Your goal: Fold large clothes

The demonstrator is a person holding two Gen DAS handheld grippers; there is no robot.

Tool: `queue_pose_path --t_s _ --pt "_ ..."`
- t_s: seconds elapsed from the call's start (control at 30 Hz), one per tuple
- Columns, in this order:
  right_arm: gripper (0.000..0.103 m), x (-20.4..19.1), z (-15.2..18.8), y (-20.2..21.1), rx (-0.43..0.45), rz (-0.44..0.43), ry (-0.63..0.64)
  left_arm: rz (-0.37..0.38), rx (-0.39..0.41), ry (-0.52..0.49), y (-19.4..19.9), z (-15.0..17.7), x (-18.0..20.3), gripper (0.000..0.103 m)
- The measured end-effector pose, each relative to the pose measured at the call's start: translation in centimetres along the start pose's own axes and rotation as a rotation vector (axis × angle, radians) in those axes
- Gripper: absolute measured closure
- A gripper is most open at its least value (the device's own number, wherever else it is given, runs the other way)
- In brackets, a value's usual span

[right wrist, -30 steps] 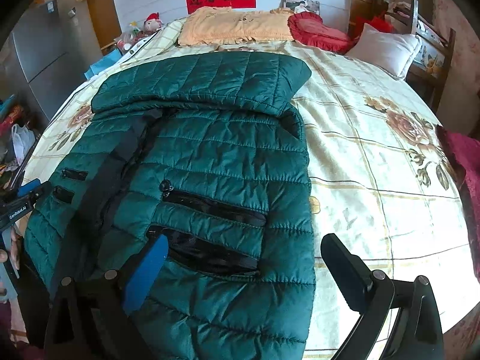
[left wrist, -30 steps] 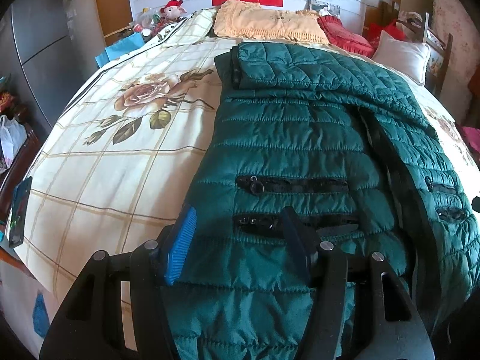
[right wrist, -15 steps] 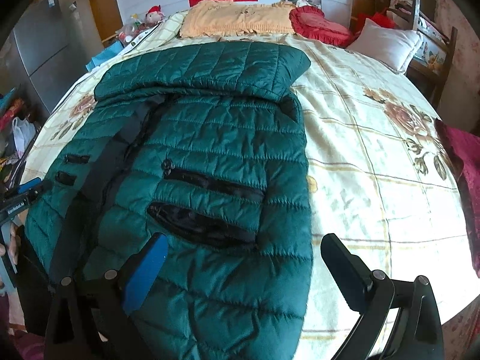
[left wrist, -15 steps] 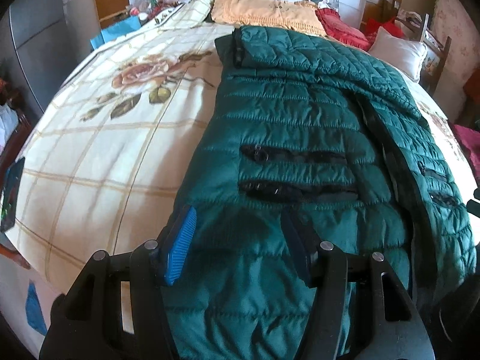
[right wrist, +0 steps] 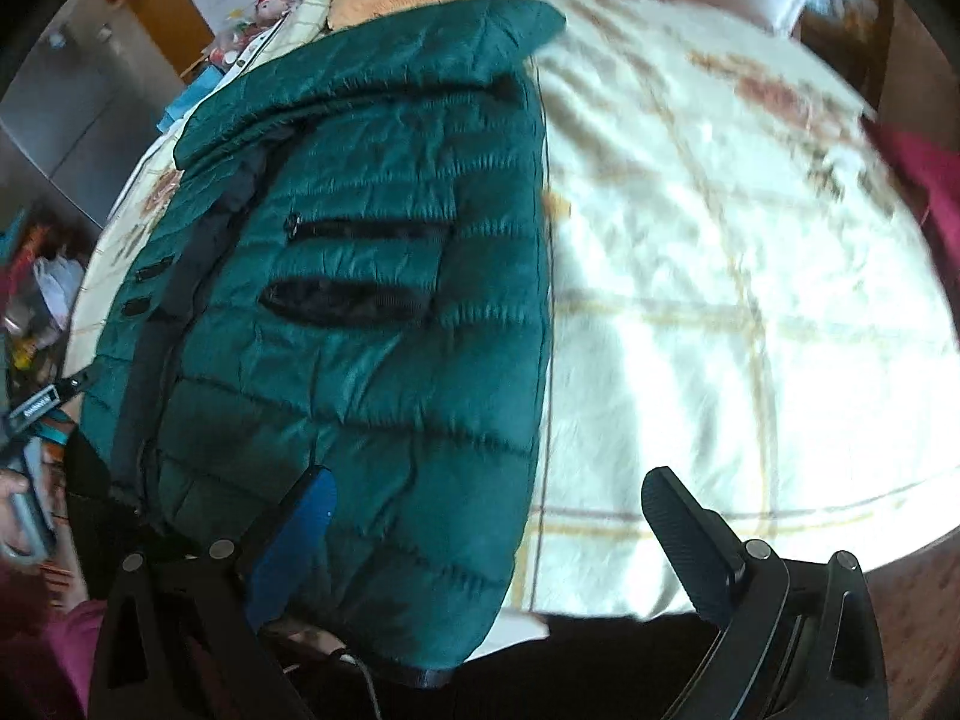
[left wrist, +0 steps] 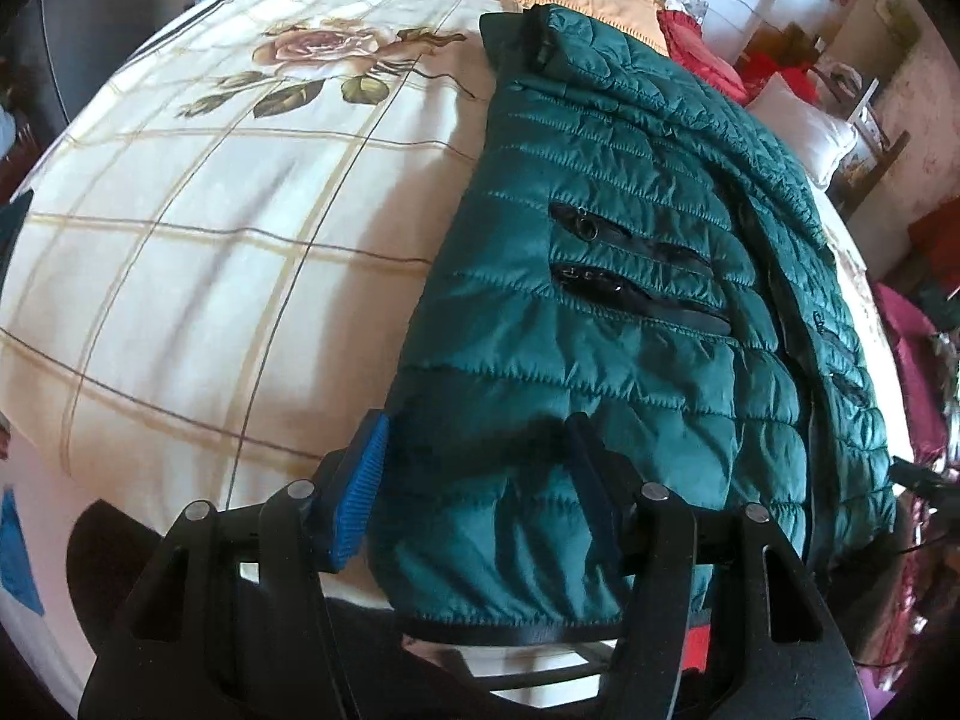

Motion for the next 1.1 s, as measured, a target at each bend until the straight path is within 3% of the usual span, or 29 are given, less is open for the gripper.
queue_pose_path --t_s 0.1,0.23,0.5,0.73,0.9,1.03,1.1 --pt "0.002 -0.3 0.5 -0.8 -0.02 -0.073 -0.01 0.059 -0.015 0.029 0.0 0.1 -0.5 0.028" --pt "0.002 -1.6 0.4 -1.9 -0.049 -0.12 0.017 0.083 -0.031 0.015 -0.5 0.0 -0.2 0.022" --pt "0.002 -3.9 0.0 -3.4 -0.091 -0.137 0.089 0.049 -0.067 -0.043 -1.5 -0.1 0.2 0.019" --pt "0.002 -4.0 -0.3 -3.6 -0.108 -0.151 0.094 0.067 -0.07 0.072 -0.9 -0.2 -2.5 0.019" --pt "0.001 -3.9 -0.5 -3.8 -0.11 -0.158 0.113 0.073 -0.077 0.016 -1.1 0.1 -1.1 0.019" --pt "0.0 -3.8 -0.5 -3.9 -0.092 -0.179 0.111 0.023 -0.09 -0.047 -1.5 0.5 0.5 0.019" --pt "0.005 -3.6 -0.3 -3.7 -0.072 -0.206 0.107 0.019 -0.098 -0.066 -1.6 0.5 0.9 0.02"
Point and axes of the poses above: each gripper's, at about its wrist camera, not at the fingertips, and y roughly against the way its jaws point, x to its right, z to its underside, the point moved 1 cm from there along -y, roughly the way its jaws point, and after that the axes turned 4 degrees about -x, right-handed, at the moved point
